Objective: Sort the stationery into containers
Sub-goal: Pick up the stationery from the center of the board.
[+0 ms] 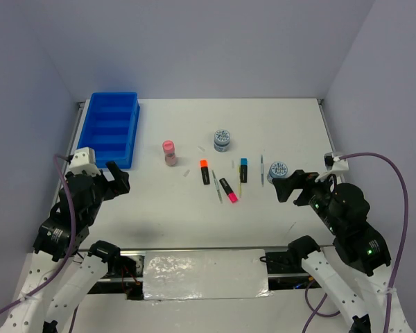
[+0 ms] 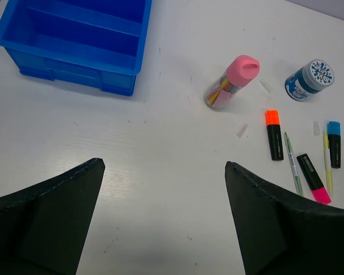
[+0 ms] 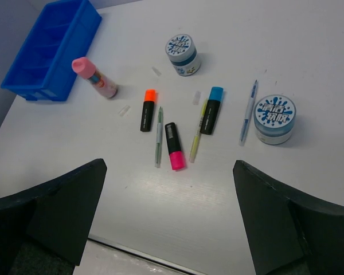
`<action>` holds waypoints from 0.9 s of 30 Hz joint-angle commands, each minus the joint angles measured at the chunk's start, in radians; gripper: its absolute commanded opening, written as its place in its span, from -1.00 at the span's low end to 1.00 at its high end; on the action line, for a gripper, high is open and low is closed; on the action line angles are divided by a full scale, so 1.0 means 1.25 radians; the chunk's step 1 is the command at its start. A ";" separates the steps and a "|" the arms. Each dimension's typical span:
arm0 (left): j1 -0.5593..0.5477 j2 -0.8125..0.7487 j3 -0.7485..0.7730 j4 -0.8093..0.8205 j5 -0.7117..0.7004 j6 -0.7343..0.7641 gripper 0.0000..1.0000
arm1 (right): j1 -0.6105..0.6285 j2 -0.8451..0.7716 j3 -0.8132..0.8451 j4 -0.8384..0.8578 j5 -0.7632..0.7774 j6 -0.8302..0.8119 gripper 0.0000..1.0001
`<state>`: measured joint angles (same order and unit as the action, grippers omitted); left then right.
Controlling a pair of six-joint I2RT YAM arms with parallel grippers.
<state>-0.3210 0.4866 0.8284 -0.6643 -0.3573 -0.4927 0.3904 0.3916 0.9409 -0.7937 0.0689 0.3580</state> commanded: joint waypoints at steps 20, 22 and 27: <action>0.006 -0.044 0.005 0.023 -0.025 0.014 0.99 | 0.365 0.552 0.004 0.541 -0.071 -0.166 0.99; 0.006 -0.046 0.004 0.026 -0.025 0.014 0.99 | 0.408 0.640 0.045 0.629 -0.075 -0.231 0.99; 0.008 -0.046 0.005 0.028 -0.023 0.016 0.99 | 0.410 0.876 0.083 0.882 -0.057 -0.228 0.94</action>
<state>-0.3164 0.4400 0.8284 -0.6655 -0.3828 -0.4957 0.9054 1.4036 0.9825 0.0219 -0.0566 0.1242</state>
